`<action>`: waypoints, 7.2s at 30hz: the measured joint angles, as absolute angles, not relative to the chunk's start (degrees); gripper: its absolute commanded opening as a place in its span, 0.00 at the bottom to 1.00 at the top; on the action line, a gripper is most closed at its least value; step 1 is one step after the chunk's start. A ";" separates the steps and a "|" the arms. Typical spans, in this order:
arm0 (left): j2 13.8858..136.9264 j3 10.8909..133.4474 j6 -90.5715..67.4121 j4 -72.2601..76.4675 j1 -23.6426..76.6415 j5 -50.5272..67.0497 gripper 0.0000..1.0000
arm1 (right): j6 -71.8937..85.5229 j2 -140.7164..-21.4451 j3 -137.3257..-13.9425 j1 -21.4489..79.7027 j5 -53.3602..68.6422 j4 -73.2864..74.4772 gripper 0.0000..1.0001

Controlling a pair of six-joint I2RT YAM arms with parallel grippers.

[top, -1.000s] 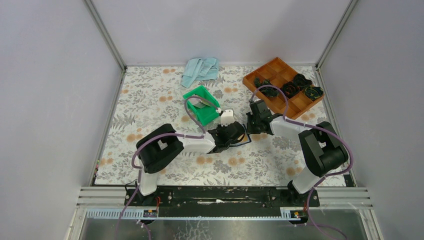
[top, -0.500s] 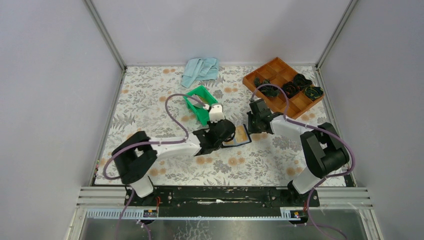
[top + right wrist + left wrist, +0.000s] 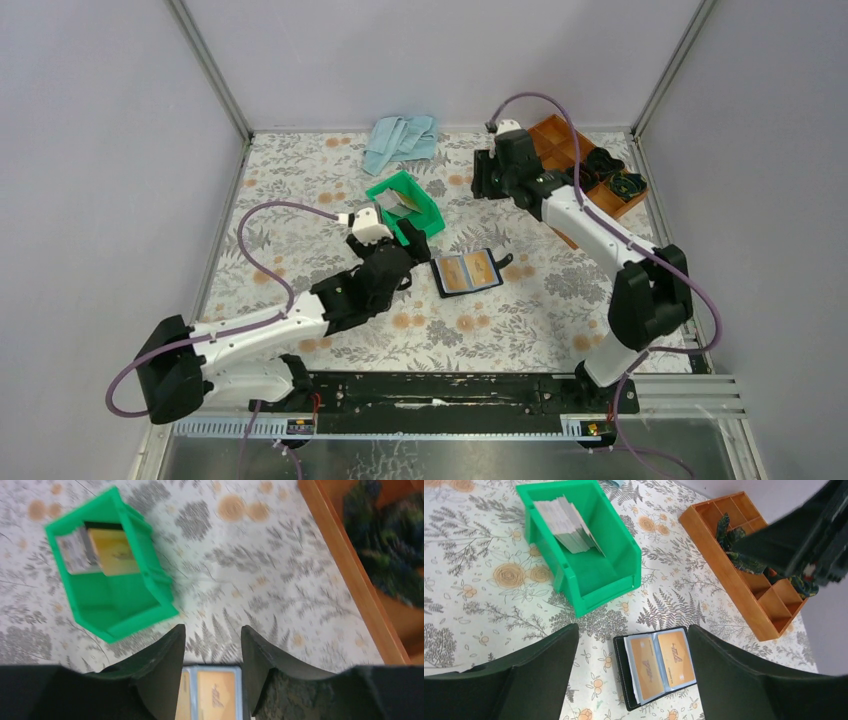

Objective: Put the credit cards into the card holder
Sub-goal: Pick up the credit card from the storage box.

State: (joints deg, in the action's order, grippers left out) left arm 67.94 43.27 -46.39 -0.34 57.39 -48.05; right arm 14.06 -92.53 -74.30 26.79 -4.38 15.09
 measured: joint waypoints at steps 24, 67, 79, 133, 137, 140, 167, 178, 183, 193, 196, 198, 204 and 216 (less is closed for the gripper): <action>57.98 32.62 -43.07 10.92 39.81 -29.65 1.00 | 0.67 -121.93 -111.74 35.07 9.45 17.98 0.57; 61.80 29.85 -50.46 10.70 30.59 -18.98 1.00 | 4.40 -138.10 -122.34 34.74 24.73 22.48 0.56; 62.39 29.85 -50.92 10.72 30.30 -18.22 1.00 | 5.48 -138.12 -120.77 34.02 25.12 22.33 0.31; 62.76 29.85 -52.21 11.25 30.02 -16.40 1.00 | 5.74 -137.84 -122.96 33.95 23.18 24.82 0.24; 62.76 29.85 -52.21 11.40 29.93 -16.34 1.00 | 5.45 -137.40 -122.98 33.95 22.68 25.04 0.22; 62.76 29.85 -52.21 11.62 29.93 -16.34 1.00 | 5.06 -137.19 -123.57 33.95 21.34 25.52 0.20; 63.05 28.82 -53.01 14.70 29.89 -16.43 0.96 | 0.86 -130.96 -119.35 35.48 4.58 28.77 0.00; 61.65 27.00 -53.65 18.06 29.87 -15.97 0.86 | 2.85 -115.13 -104.29 35.53 2.55 20.03 0.00; 58.19 20.58 -56.58 26.65 29.82 -13.15 0.78 | 8.08 -102.43 -88.60 35.55 2.63 11.00 0.00; 66.41 9.56 -63.37 58.92 31.31 -2.76 0.73 | 31.81 -70.83 -48.82 35.66 3.99 -15.44 0.00; 70.46 8.82 -64.47 67.24 33.65 -1.13 0.73 | 38.96 -65.63 -40.36 36.29 2.46 -21.74 0.00; 72.73 8.51 -64.95 72.31 35.18 -0.14 0.72 | 42.74 -62.46 -35.53 37.43 0.82 -24.60 0.00; 77.95 8.97 -65.08 82.06 38.28 2.72 0.71 | 51.66 -53.91 -23.92 40.03 -5.69 -33.85 0.00; 87.42 14.04 -65.95 86.59 40.82 4.78 0.71 | 58.87 -50.89 -14.98 42.83 -15.38 -46.28 0.00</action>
